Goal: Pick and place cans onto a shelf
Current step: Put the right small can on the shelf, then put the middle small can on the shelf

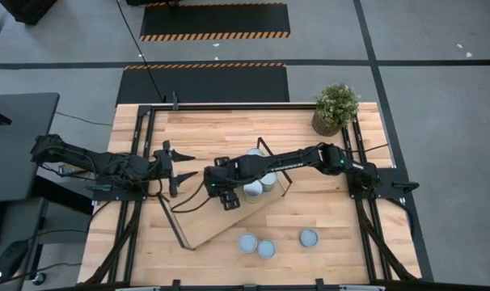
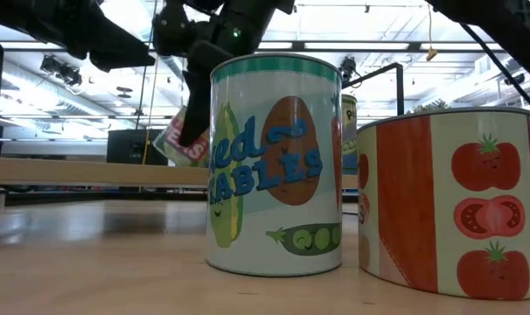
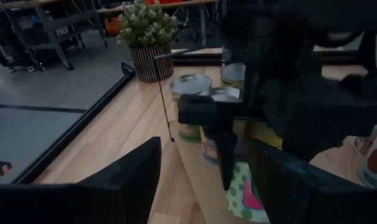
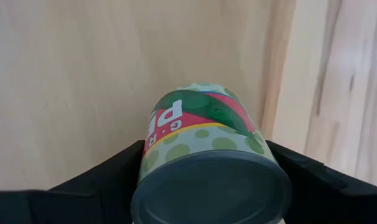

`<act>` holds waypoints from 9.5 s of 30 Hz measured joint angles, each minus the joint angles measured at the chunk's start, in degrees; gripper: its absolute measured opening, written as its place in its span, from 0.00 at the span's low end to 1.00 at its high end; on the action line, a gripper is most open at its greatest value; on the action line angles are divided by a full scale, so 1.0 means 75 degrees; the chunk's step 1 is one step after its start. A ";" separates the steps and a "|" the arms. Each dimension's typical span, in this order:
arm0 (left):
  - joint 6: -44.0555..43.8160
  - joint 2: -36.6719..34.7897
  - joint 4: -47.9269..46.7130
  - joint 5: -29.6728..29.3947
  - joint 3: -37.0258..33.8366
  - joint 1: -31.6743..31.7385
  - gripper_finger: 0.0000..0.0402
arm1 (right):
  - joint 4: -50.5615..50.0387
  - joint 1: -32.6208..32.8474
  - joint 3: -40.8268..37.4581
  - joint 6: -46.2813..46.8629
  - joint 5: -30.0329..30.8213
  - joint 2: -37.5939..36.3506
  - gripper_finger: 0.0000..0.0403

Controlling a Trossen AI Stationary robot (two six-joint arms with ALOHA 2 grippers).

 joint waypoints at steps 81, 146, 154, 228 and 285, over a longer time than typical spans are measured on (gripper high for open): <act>-0.1103 0.4205 0.1900 0.2078 -0.0004 0.2174 0.60 | -0.0435 0.1418 -0.0192 0.0954 0.5018 -0.0117 0.89; -0.0187 0.4543 0.2193 0.2116 -0.0003 0.1798 0.60 | -0.1525 0.1337 -0.0187 0.0696 0.4894 -0.0138 0.89; -0.0177 0.4517 0.2131 0.2117 -0.0003 0.1798 0.60 | -0.1466 0.1737 0.0394 0.0720 0.4780 -0.0132 0.89; -0.0839 0.2710 0.0701 0.2371 -0.0002 0.1443 0.60 | -0.1149 0.3806 -0.1806 0.5633 -0.0059 -0.0344 0.76; -0.0808 0.2716 0.0721 0.2311 -0.0003 0.1445 0.60 | -0.2147 0.1303 0.0607 0.1454 0.1511 0.0185 0.83</act>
